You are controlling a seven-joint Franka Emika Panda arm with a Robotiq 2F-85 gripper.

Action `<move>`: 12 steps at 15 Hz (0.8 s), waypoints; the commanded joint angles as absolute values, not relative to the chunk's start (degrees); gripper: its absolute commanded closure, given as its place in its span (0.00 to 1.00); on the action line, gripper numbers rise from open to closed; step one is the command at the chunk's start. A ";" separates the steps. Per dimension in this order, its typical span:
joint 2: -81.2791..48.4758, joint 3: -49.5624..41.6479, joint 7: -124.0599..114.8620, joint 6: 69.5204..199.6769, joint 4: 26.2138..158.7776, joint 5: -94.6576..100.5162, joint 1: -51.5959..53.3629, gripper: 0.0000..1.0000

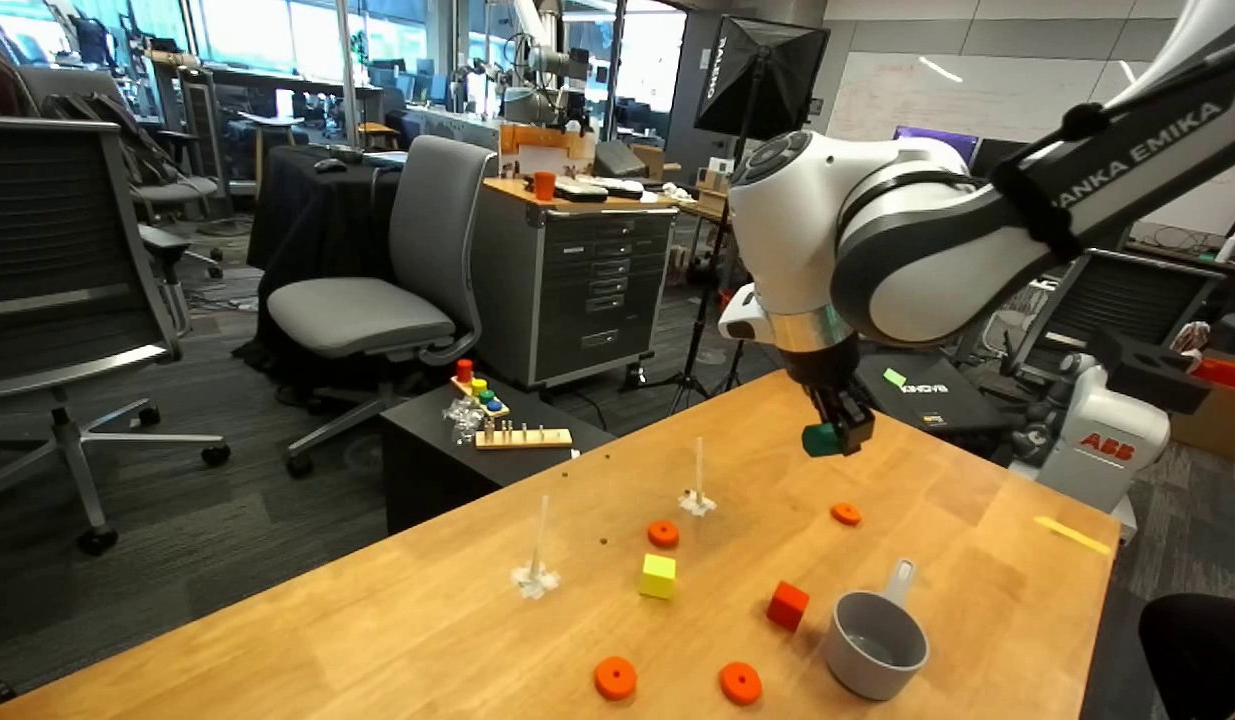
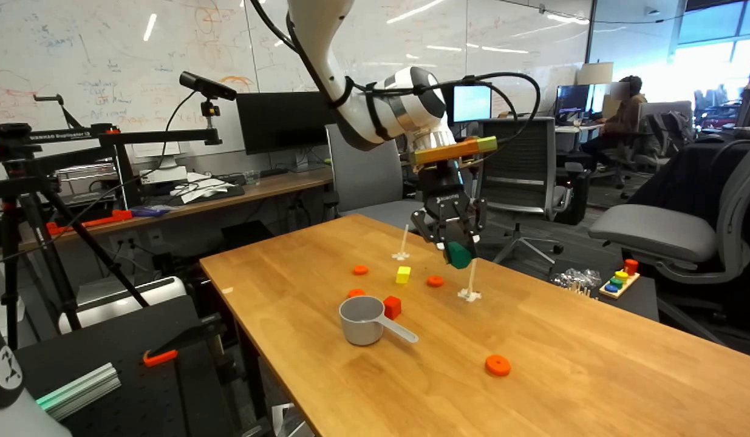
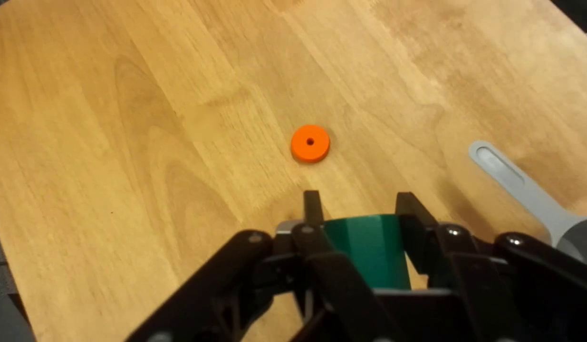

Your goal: Put the blocks in the cup

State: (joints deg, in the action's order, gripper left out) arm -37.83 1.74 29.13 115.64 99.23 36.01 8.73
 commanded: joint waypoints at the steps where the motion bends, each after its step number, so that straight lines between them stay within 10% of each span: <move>1: -29.59 3.61 27.55 120.96 113.20 41.59 8.95 0.82; 12: -17.06 9.05 25.75 132.03 138.65 54.78 8.26 0.82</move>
